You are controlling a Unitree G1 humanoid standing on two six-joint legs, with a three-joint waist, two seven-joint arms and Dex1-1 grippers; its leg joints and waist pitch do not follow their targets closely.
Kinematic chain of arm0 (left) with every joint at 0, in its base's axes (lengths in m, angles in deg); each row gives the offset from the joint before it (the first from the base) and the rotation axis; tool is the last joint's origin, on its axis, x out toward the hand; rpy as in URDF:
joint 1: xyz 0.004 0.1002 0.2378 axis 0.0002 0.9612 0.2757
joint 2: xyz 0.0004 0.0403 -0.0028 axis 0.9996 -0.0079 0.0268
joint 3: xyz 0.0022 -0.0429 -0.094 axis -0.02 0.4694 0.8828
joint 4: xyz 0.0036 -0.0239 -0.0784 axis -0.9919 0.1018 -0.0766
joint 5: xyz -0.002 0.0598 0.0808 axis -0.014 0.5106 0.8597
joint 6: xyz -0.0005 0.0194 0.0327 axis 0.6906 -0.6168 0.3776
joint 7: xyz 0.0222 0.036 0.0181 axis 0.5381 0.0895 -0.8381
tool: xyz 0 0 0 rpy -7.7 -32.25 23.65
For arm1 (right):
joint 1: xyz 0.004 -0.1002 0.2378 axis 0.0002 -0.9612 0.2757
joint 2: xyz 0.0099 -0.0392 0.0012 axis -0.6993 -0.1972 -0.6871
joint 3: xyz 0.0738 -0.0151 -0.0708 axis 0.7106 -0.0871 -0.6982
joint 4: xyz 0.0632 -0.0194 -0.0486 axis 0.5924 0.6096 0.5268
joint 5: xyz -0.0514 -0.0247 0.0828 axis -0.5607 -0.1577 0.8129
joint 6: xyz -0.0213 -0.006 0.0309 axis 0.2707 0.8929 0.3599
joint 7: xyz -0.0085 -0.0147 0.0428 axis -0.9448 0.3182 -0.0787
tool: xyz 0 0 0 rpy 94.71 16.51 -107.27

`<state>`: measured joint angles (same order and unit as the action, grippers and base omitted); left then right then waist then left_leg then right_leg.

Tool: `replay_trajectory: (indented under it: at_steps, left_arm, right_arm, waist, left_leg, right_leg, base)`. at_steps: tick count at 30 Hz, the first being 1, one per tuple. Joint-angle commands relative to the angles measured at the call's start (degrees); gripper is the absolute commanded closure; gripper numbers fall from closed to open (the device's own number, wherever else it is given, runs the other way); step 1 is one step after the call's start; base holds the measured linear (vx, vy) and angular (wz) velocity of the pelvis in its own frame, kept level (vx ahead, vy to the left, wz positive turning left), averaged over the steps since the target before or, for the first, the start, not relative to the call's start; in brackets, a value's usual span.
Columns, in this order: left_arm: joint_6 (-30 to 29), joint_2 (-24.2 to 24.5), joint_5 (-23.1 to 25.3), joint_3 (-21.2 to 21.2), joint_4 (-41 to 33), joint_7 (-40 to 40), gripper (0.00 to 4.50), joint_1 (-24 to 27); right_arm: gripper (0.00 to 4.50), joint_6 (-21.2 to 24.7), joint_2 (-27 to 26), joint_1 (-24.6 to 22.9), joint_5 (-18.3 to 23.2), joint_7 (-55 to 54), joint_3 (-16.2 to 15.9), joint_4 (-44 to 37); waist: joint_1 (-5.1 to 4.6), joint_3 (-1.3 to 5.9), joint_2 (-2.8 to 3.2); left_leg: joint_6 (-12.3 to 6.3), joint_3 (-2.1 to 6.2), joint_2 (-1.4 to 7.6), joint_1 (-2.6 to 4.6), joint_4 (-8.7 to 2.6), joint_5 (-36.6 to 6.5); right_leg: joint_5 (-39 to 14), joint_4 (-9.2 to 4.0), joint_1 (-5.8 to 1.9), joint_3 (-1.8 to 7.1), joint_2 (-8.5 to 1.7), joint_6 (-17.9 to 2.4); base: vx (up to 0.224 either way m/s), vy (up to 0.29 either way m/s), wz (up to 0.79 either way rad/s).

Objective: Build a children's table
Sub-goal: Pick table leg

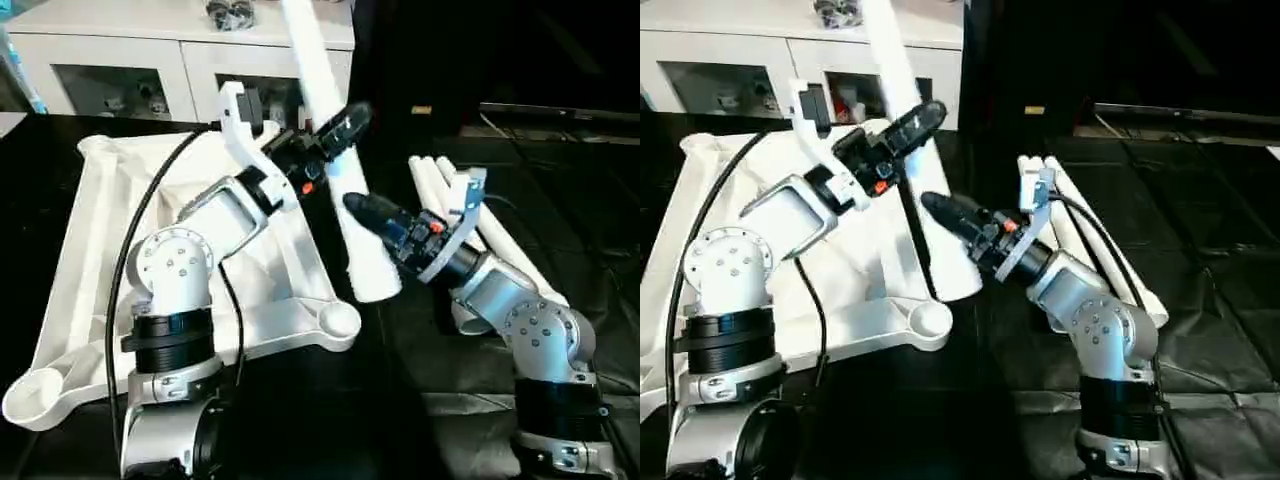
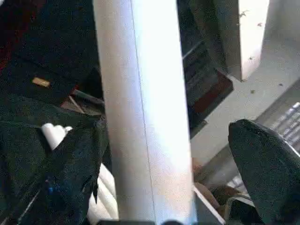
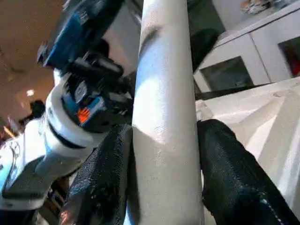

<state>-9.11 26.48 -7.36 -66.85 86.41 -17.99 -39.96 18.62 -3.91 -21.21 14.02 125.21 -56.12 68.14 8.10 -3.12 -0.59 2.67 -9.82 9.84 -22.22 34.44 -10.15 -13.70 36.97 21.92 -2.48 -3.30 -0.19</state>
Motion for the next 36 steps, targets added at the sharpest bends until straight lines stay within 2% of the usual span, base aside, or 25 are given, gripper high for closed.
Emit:
replay_trajectory:
  at_steps: [1, 2, 4, 5, 7, 8, 9, 12, 16, 17, 18, 21, 22, 24, 27, 32, 36]
  left_arm:
    - [-0.23, 0.18, 0.39, -1.02, -0.2, -1.14, 0.35, -1.84]
    - [-0.32, -0.03, 0.03, -0.79, -0.03, -1.57, 0.43, -2.06]
    - [-0.4, -0.2, -0.28, -0.58, 0.11, -1.9, 0.58, -2.22]
    - [-0.65, -0.1, -0.18, -0.74, -0.04, -1.76, 0.73, -2.61]
    - [-0.85, -0.09, -0.24, -0.8, -0.26, -2.04, 0.79, -2.82]
    - [-0.75, -0.06, -0.12, -0.88, -0.29, -2.05, 1.06, -2.86]
    - [-0.5, 0.06, 0.04, -1.21, -0.44, -2.22, 1.06, -3.06]
    - [-0.56, 0.17, -0.26, -1.6, -0.57, -2.21, 1.29, -3.23]
    - [-1.03, 0.4, -0.06, -2.43, -0.42, -2.44, 1.67, -3.08]
    - [-1.06, 0.49, 0.24, -2.91, -0.44, -2.22, 1.83, -2.88]
    - [-1.06, 0.49, 0.24, -2.91, -0.44, -2.22, 1.83, -2.88]
    - [-0.72, 1.44, 1.99, -4.76, -0.48, -1.49, 2.01, -2.44]
    - [0.16, 3.53, 5.15, -8.11, -0.71, -0.05, 2.08, -1.93]
    - [1.71, 5.29, 8.61, -11.43, -0.67, 0.77, 2.32, -1.35]
    - [4.34, 7.2, 12.96, -14.9, 0.1, 0.84, 2.48, -0.95]
    - [4.5, 5.96, 12.0, -12.98, 0.74, -0.58, 2.68, -1.04]
    - [3.24, 5.17, 10.56, -11.15, 1.57, -1.44, 2.73, -0.76]
  right_arm:
    - [2.69, -3.12, 0.89, -0.1, -3.33, -0.57, -2.0, -1.45]
    - [2.69, -3.89, 0.93, -0.03, -4.46, -1.14, -2.56, -1.29]
    - [2.69, -4.4, 0.95, 0.01, -5.17, -1.53, -2.94, -1.19]
    - [2.69, -6.22, 1.43, 0.04, -7.67, -2.27, -4.59, -0.83]
    - [2.69, -7.24, 1.7, 0.02, -9.13, -2.97, -5.54, -0.69]
    - [2.7, -7.34, 1.72, 0.04, -9.3, -3.06, -5.63, -0.65]
    - [2.7, -7.75, 1.87, 0.09, -10.17, -3.65, -6.13, -0.46]
    - [2.7, -8.62, 2.26, 0.08, -11.43, -3.85, -6.99, -0.27]
    - [2.71, -10.11, 2.43, 0.22, -12.67, -4.17, -7.79, 0.37]
    - [2.72, -10.46, 2.57, 0.28, -12.97, -4.15, -8.1, 0.47]
    - [2.72, -10.46, 2.57, 0.28, -12.97, -4.15, -8.1, 0.47]
    - [2.72, -11.15, 2.72, 0.36, -13.69, -4.19, -8.66, 0.62]
    - [2.72, -11.25, 2.83, 0.41, -14.07, -4.26, -8.86, 0.51]
    - [2.72, -11.33, 3.06, 0.36, -14.43, -4.25, -9.09, 0.18]
    - [2.72, -11.68, 3.47, 0.28, -14.91, -4.05, -9.65, -0.09]
    - [2.72, -12.04, 3.67, 0.22, -15.39, -3.92, -10.04, -0.33]
    - [2.72, -12.57, 4.16, 0.36, -16.23, -3.62, -10.95, -0.3]
  waist:
    - [-0.1, 3.82, -0.12]
    - [-0.1, 3.79, 0.08]
    - [-0.15, 3.76, -0.06]
    - [-0.09, 3.77, 0.81]
    - [-0.18, 3.8, 0.35]
    - [-0.24, 3.81, 0.39]
    - [-0.31, 3.85, 0.57]
    - [-0.3, 3.83, 0.55]
    - [-0.42, 3.79, 0.6]
    - [-0.45, 3.79, 0.82]
    - [-0.48, 3.78, 0.76]
    - [-0.57, 3.73, 0.75]
    - [-0.57, 3.73, 0.91]
    - [-0.6, 3.79, 0.95]
    - [-0.59, 3.8, 1.01]
    - [-0.62, 3.86, 0.91]
    - [-0.66, 3.79, 0.91]
  left_leg:
    - [0.52, 1.16, 2.93, 1.02, -3.67, -4.14]
    - [0.83, 1.14, 2.85, 1.04, -3.71, -4.61]
    - [1.2, 1.16, 2.88, 1.09, -3.77, -5.24]
    - [1.51, 1.27, 2.87, 1.09, -3.72, -5.69]
    - [1.83, 1.27, 2.85, 1.08, -3.8, -5.77]
    - [1.89, 1.29, 2.85, 1.07, -3.82, -5.57]
    - [1.96, 1.3, 2.86, 1.12, -3.77, -5.57]
    - [1.9, 1.3, 2.79, 1.07, -3.77, -5.5]
    - [1.68, 1.28, 2.8, 1.08, -3.77, -6.21]
    - [1.77, 1.32, 2.81, 1.06, -3.75, -6.21]
    - [1.77, 1.3, 2.81, 1.09, -3.78, -6.45]
    - [1.74, 1.31, 2.82, 1.14, -3.82, -6.85]
    - [1.71, 1.38, 2.87, 1.15, -3.85, -6.64]
    - [1.71, 1.43, 3.01, 1.23, -3.91, -6.15]
    - [2.1, 1.39, 2.94, 1.19, -3.85, -6.17]
    - [2.32, 1.33, 2.89, 1.13, -3.74, -5.89]
    - [2.01, 1.26, 2.86, 1.14, -3.73, -6.25]
  right_leg:
    - [1.47, -4.52, -2.74, 2.62, -4.68, -9.56]
    - [0.8, -4.57, -2.74, 2.67, -4.69, -9.4]
    - [0.18, -4.66, -2.73, 2.69, -4.67, -9.19]
    - [0.01, -4.68, -2.64, 2.72, -4.7, -9.15]
    - [0.39, -4.71, -2.78, 2.69, -4.6, -8.95]
    - [1.05, -4.63, -2.78, 2.66, -4.56, -9.08]
    - [1.84, -4.58, -2.72, 2.68, -4.49, -9.21]
    - [2.96, -4.47, -2.87, 2.66, -4.48, -9.55]
    - [2.52, -4.57, -2.88, 2.68, -4.49, -9.73]
    - [2.54, -4.51, -2.87, 2.69, -4.51, -9.81]
    - [2.41, -4.62, -2.87, 2.69, -4.46, -9.8]
    - [1.67, -4.7, -2.82, 2.7, -4.45, -9.56]
    - [1.75, -4.63, -2.83, 2.7, -4.41, -9.4]
    - [2.36, -4.56, -2.72, 2.7, -4.38, -8.78]
    - [3.3, -4.48, -2.82, 2.7, -4.42, -8.93]
    - [4.85, -4.24, -2.97, 2.7, -4.51, -10.15]
    - [4.07, -4.33, -2.95, 2.69, -4.49, -10.67]
  base:
    - [0.0, 0.0, 0.0]
    - [0.0, 0.0, 0.0]
    - [0.0, 0.0, 0.0]
    - [0.0, 0.0, 0.0]
    - [0.0, 0.0, 0.0]
    - [0.0, 0.0, 0.0]
    - [0.0, 0.0, 0.0]
    - [0.0, 0.0, 0.0]
    - [0.0, 0.0, 0.0]
    - [0.0, 0.0, 0.0]
    - [0.0, 0.0, 0.0]
    - [0.0, 0.0, 0.0]
    - [0.0, 0.0, 0.0]
    - [0.0, 0.0, 0.0]
    - [0.0, 0.0, 0.0]
    - [0.0, 0.0, 0.0]
    - [0.0, 0.0, 0.0]
